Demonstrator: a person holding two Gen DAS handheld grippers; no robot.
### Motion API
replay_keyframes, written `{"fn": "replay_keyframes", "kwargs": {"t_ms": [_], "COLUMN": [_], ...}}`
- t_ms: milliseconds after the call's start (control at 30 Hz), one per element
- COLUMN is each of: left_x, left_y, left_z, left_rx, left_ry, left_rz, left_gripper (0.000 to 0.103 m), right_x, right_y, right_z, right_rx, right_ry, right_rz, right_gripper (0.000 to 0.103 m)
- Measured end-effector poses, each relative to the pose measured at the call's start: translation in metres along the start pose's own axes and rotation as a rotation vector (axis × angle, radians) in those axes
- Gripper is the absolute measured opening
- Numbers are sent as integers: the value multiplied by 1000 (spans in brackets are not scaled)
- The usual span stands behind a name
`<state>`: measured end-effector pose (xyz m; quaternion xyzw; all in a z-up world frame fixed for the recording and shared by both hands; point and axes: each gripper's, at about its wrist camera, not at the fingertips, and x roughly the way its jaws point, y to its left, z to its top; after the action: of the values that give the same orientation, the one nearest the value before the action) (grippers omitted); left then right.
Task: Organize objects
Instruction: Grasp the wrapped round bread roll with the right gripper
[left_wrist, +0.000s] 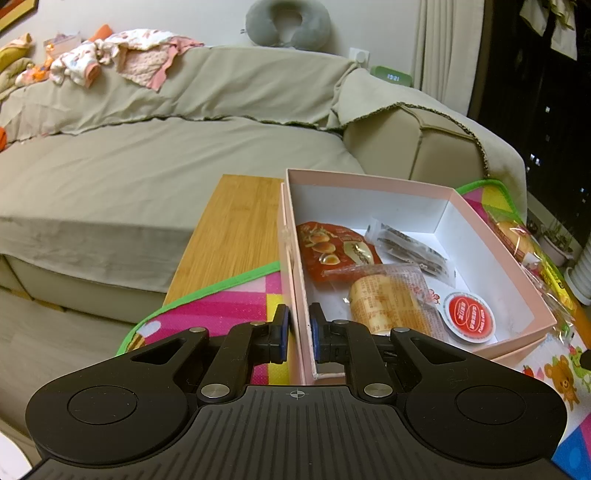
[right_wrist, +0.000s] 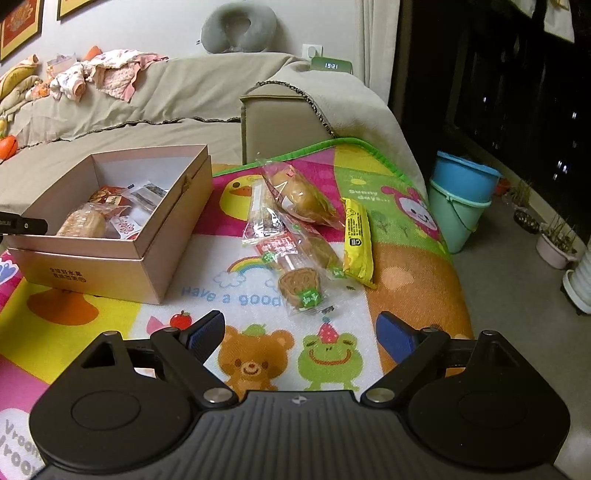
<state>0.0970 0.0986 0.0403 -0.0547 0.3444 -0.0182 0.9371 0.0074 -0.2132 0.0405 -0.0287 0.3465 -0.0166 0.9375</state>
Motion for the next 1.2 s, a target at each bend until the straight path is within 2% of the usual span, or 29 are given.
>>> {"fn": "replay_keyframes", "kwargs": {"t_ms": [200,333,433,567,700,767,800,833,1067,1200], "left_x": [0,0,0,0,-1,-1,0,0,0,0], "left_y": [0,0,0,-1,0,0,0,0,0,0], "left_z": [0,0,0,0,1,2,2,2,2,2], "left_rx": [1,6,6,9,7,7,7,7,9,10], "left_ry": [0,1,1,2,1,1,2,2,3,2], "left_rz": [-1,-7,-8,-10,-18,-18,-17,-16,-22,-22], "left_gripper": [14,14,14,14,15,15,15,15,14,14], "right_x": [12,36,70,134,176,174,168,162,90,46], "right_y": [1,-2,-3,-3,-4,-2,-5,-9,-31,-31], "right_z": [26,66,102,137,137,132,131,129,106,76], "right_rx": [-23,1,36,77,127,104,111,131,147,97], "right_ry": [-48,-82,-73,3,129,117,110,113,76,91], "right_rz": [21,54,82,68,94,74,91,118,171,121], "right_gripper": [89,89,89,89,87,74,57,51,49,50]}}
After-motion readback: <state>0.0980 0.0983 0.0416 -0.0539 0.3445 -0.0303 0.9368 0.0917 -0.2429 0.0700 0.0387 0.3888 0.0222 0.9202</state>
